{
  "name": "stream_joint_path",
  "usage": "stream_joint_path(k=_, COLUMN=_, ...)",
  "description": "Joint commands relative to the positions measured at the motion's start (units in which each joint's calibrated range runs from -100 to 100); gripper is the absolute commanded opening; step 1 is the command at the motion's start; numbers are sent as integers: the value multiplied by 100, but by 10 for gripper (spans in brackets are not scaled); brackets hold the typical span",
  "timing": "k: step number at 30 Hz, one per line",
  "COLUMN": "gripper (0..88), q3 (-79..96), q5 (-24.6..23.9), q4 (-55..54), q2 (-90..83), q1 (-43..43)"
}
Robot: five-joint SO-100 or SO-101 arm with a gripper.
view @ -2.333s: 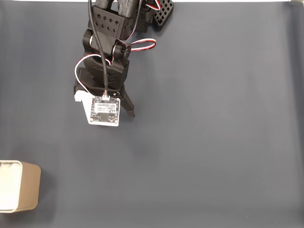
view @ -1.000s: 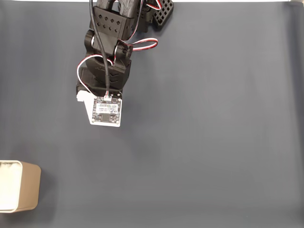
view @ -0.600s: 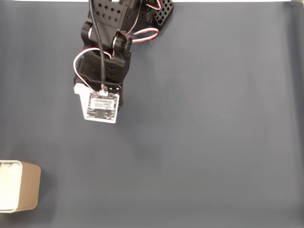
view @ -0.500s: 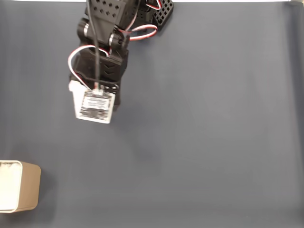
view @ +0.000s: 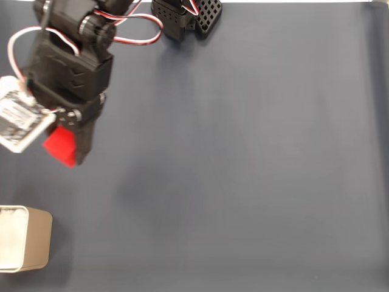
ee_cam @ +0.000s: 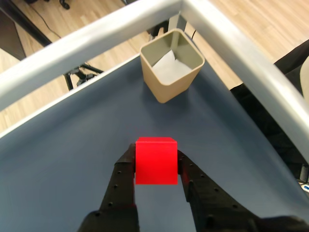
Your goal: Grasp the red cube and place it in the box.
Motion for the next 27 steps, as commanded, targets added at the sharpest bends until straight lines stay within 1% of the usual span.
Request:
stream_joint_path(k=1, gripper=0, q3=-980, q5=-78, q4=47, q2=188, q1=105)
stream_joint_path(k=11, gripper=0, q3=-3124, q5=-195, q4=317, q2=1592, q1=98)
stream_joint_path(k=27, gripper=1, q3=-5159, q5=-264, q4=301, q2=3316, q1=77)
